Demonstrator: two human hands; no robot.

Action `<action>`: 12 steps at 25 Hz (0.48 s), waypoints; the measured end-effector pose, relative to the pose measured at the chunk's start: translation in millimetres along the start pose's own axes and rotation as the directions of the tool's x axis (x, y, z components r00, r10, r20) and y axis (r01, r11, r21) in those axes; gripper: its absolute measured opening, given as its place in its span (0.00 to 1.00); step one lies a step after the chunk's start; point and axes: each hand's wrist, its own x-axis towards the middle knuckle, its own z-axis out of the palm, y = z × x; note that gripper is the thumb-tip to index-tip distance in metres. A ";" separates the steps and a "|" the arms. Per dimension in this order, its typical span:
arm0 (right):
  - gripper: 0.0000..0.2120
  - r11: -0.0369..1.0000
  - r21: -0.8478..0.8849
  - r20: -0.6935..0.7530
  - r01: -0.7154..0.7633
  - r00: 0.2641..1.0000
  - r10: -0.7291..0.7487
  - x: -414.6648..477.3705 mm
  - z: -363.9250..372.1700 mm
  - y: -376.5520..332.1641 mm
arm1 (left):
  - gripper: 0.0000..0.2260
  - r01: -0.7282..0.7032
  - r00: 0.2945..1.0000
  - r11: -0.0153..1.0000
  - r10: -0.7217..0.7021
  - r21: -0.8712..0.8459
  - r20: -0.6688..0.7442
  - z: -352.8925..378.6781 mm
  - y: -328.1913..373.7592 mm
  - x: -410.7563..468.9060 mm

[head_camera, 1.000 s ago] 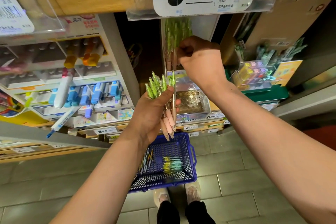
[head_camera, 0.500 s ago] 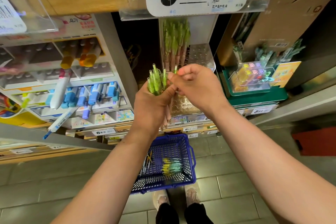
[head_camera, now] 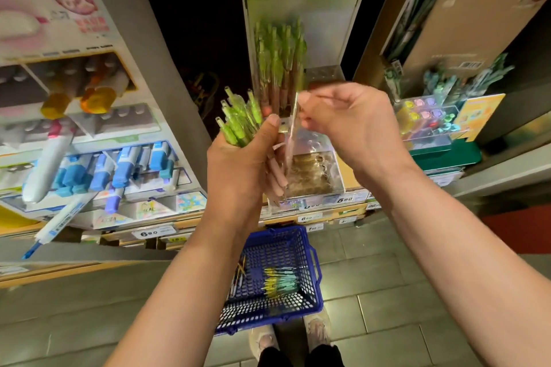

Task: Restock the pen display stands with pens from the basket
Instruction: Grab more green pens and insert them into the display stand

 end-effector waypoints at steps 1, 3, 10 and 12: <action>0.03 0.999 0.019 -0.065 0.045 0.997 -0.044 8.1 -2.9 -4.8 | 0.10 0.004 1.000 1.000 -0.004 -0.030 0.001 -2.9 1.1 2.1; 0.05 0.983 0.035 -0.193 0.181 0.966 -0.171 25.9 -9.4 -13.9 | 0.11 0.022 1.000 0.998 -0.021 -0.064 0.013 -9.8 1.8 4.8; 0.03 0.910 -0.109 -0.156 0.400 0.897 -0.413 47.9 2.1 -13.2 | 0.11 0.088 0.996 0.993 -0.085 -0.078 0.034 -25.4 -7.3 2.4; 0.03 0.894 -0.212 -0.108 0.395 0.900 -0.423 49.4 6.6 -7.3 | 0.08 0.076 0.995 0.996 -0.073 -0.043 0.067 -26.4 -6.0 2.5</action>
